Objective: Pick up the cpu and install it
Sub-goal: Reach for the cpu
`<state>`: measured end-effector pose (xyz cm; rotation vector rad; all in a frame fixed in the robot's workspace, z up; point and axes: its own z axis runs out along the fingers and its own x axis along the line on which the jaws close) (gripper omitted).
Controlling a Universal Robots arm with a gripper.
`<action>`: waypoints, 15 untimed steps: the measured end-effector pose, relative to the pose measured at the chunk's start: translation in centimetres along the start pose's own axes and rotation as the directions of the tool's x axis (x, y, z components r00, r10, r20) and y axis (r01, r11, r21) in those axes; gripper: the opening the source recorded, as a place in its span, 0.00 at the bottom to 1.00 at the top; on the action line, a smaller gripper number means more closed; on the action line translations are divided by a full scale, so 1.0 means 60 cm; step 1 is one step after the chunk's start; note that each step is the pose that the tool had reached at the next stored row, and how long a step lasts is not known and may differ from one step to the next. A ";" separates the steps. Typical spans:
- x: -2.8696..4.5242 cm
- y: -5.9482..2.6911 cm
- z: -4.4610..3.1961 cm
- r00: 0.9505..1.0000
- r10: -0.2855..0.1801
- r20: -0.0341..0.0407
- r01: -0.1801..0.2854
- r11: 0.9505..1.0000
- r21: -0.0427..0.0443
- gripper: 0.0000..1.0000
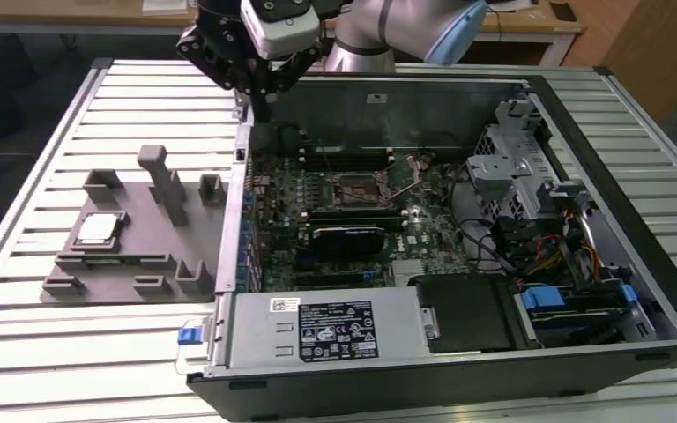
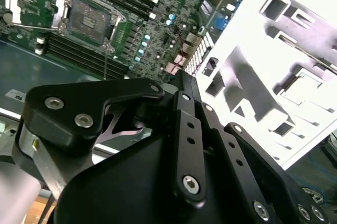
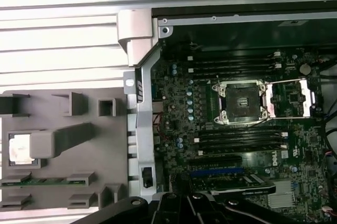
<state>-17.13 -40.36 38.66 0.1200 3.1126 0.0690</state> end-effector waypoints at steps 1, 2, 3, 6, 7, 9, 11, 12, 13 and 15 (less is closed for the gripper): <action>0.004 0.000 0.001 1.000 0.000 0.000 0.000 1.000 0.000 0.11; 0.008 -0.001 0.002 1.000 0.000 0.000 0.000 1.000 0.000 0.11; 0.012 -0.001 0.003 1.000 0.000 0.000 0.000 1.000 0.000 0.11; 0.024 -0.002 0.005 1.000 0.000 0.000 0.000 1.000 0.000 0.11; 0.029 -0.002 0.006 1.000 0.000 0.000 0.000 1.000 0.000 0.11; 0.038 -0.003 0.008 1.000 0.000 0.000 0.000 1.000 0.000 0.11; 0.046 -0.004 0.009 1.000 0.000 0.000 0.000 1.000 0.000 0.11; 0.050 -0.004 0.010 1.000 0.000 0.000 0.000 1.000 0.000 0.11; 0.055 -0.005 0.010 1.000 0.000 0.000 0.000 1.000 0.000 0.11; 0.062 -0.005 0.011 1.000 0.000 0.000 0.000 1.000 0.000 0.11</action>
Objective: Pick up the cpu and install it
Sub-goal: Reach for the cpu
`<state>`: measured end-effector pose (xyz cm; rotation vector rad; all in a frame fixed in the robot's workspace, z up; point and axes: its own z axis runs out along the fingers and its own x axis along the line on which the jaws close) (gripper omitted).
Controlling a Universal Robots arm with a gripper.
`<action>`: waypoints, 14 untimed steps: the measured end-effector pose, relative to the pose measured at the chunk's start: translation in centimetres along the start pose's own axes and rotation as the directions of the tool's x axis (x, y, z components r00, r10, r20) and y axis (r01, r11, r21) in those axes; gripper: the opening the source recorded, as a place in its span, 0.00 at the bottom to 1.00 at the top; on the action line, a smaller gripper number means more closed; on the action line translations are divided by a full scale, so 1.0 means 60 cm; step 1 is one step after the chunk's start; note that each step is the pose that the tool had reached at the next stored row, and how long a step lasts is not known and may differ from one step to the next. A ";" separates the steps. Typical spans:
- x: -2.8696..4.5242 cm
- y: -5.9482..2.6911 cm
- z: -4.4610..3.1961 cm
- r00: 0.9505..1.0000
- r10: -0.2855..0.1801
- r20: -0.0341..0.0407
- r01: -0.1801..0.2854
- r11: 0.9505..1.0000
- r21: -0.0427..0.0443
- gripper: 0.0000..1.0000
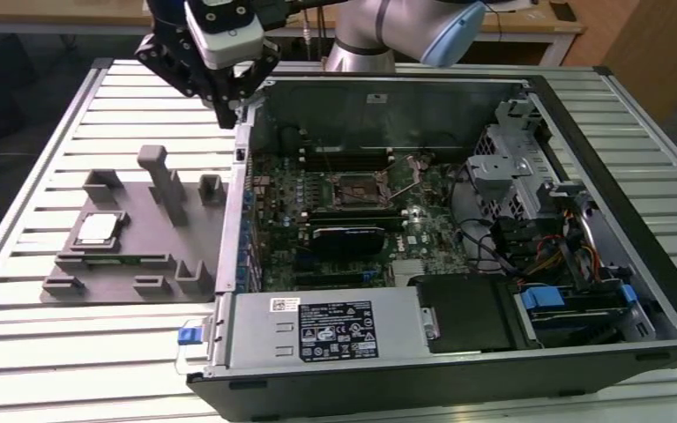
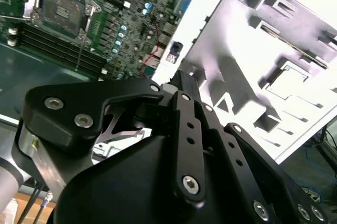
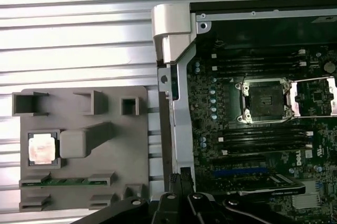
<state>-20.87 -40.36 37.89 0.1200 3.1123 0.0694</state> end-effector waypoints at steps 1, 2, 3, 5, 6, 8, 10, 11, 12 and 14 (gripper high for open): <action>0.004 0.000 0.001 1.000 0.000 0.000 0.000 1.000 0.000 0.11; 0.008 -0.001 0.001 1.000 0.000 0.000 0.000 1.000 0.000 0.11; 0.012 -0.001 0.001 1.000 0.000 0.000 0.000 1.000 0.000 0.11; 0.020 -0.002 0.003 1.000 0.000 0.000 0.000 1.000 0.000 0.11; 0.024 -0.002 0.003 1.000 0.000 0.000 0.000 1.000 0.000 0.11; 0.032 -0.003 0.004 1.000 0.000 0.000 0.000 1.000 0.000 0.11; 0.041 -0.003 0.005 1.000 0.000 0.000 0.000 1.000 0.000 0.11; 0.045 -0.004 0.006 1.000 0.000 0.000 0.000 1.000 0.000 0.11; 0.049 -0.004 0.006 1.000 0.000 0.000 0.000 1.000 0.000 0.11; 0.057 -0.005 0.008 1.000 0.000 0.000 0.000 1.000 0.000 0.11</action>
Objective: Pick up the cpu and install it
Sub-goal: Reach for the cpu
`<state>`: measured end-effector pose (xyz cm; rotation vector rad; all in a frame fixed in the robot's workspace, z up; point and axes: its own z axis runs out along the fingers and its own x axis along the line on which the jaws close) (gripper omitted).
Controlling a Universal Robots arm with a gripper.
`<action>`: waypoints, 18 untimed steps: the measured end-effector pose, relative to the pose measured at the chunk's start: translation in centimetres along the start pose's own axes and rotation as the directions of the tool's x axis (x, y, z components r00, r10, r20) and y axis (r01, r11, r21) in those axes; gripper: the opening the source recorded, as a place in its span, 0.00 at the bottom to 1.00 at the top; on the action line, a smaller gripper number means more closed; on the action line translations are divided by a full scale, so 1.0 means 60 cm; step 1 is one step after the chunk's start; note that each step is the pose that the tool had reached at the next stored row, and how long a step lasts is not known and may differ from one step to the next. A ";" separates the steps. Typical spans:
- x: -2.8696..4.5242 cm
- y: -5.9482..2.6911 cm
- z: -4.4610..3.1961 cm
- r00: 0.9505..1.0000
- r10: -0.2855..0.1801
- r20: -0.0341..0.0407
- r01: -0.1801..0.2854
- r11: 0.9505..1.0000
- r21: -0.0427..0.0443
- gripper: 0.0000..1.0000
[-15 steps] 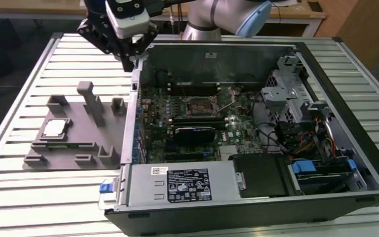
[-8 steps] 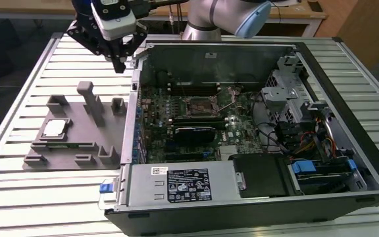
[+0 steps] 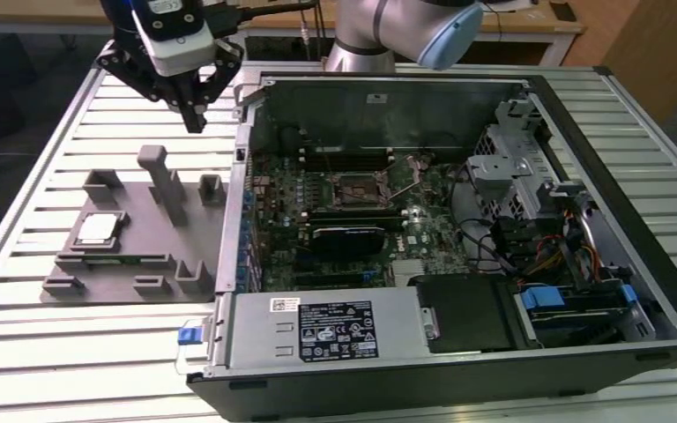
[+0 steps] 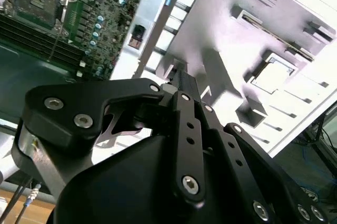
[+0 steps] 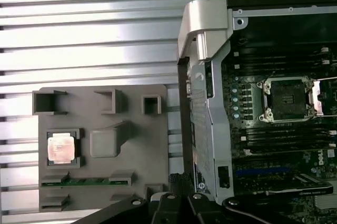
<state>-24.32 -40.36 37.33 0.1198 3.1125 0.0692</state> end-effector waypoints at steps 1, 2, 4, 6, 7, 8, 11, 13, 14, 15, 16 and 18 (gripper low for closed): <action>0.004 0.000 0.001 1.000 0.000 0.000 0.000 1.000 0.000 0.11; 0.009 -0.001 0.001 1.000 0.000 0.000 0.000 1.000 0.000 0.11; 0.018 -0.002 0.003 1.000 0.000 0.000 0.000 1.000 0.000 0.11; 0.027 -0.002 0.004 1.000 0.000 0.000 0.000 1.000 0.000 0.11; 0.031 -0.003 0.005 1.000 0.000 0.000 0.000 1.000 0.000 0.11; 0.035 -0.003 0.006 1.000 0.000 0.000 0.000 1.000 0.000 0.11; 0.044 -0.004 0.009 1.000 0.000 0.000 0.000 1.000 0.000 0.11; 0.051 -0.004 0.010 1.000 0.000 0.000 0.000 1.000 0.000 0.11; 0.054 -0.005 0.011 1.000 0.000 0.000 0.000 1.000 0.000 0.11; 0.056 -0.005 0.012 1.000 0.000 0.000 0.000 1.000 0.000 0.11; 0.059 -0.005 0.013 1.000 0.000 0.000 0.000 1.000 0.000 0.11; 0.064 -0.006 0.015 1.000 0.000 0.000 0.000 1.000 0.000 0.11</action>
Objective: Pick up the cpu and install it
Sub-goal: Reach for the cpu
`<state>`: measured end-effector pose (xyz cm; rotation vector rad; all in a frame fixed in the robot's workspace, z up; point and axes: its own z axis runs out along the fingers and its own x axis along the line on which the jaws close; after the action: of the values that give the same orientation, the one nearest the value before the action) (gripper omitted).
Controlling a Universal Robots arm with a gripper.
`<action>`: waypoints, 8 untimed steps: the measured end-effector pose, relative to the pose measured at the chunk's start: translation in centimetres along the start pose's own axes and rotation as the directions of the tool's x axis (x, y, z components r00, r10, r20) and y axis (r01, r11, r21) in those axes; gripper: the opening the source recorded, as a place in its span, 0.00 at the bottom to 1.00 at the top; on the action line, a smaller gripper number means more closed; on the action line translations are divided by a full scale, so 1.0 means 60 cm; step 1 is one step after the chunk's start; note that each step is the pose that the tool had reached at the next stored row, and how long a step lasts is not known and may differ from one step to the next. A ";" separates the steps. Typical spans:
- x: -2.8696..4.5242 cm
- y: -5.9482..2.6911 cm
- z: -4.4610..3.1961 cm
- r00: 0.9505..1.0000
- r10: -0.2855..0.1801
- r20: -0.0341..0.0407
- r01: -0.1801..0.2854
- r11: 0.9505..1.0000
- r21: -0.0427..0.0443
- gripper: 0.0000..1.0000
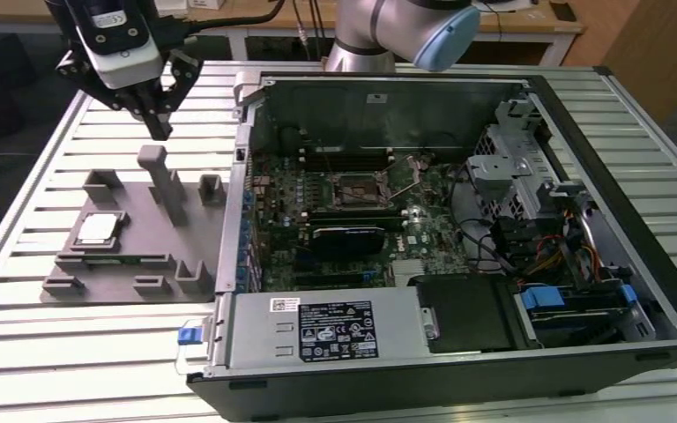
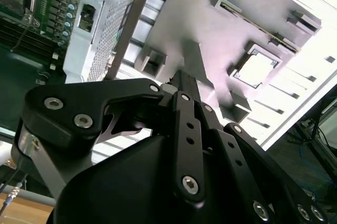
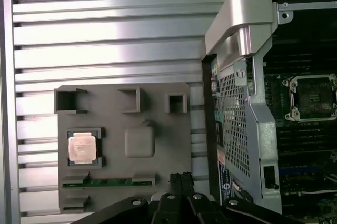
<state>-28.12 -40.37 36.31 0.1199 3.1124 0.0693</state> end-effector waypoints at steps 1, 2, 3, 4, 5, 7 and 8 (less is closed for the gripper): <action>0.002 0.000 0.001 1.000 0.000 0.000 0.000 1.000 0.000 0.11; 0.005 -0.001 0.002 1.000 0.000 0.000 0.000 1.000 0.000 0.11; 0.007 -0.001 0.003 1.000 0.000 0.000 0.000 1.000 0.000 0.11; 0.010 -0.001 0.004 1.000 0.000 0.000 0.000 1.000 0.000 0.11; 0.013 -0.002 0.005 1.000 0.000 0.000 0.000 1.000 0.000 0.11; 0.018 -0.002 0.007 1.000 0.000 0.000 0.000 1.000 0.000 0.11; 0.021 -0.003 0.008 1.000 0.000 0.000 0.000 1.000 0.000 0.11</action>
<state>-29.38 -40.42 35.80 0.1199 3.1124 0.0692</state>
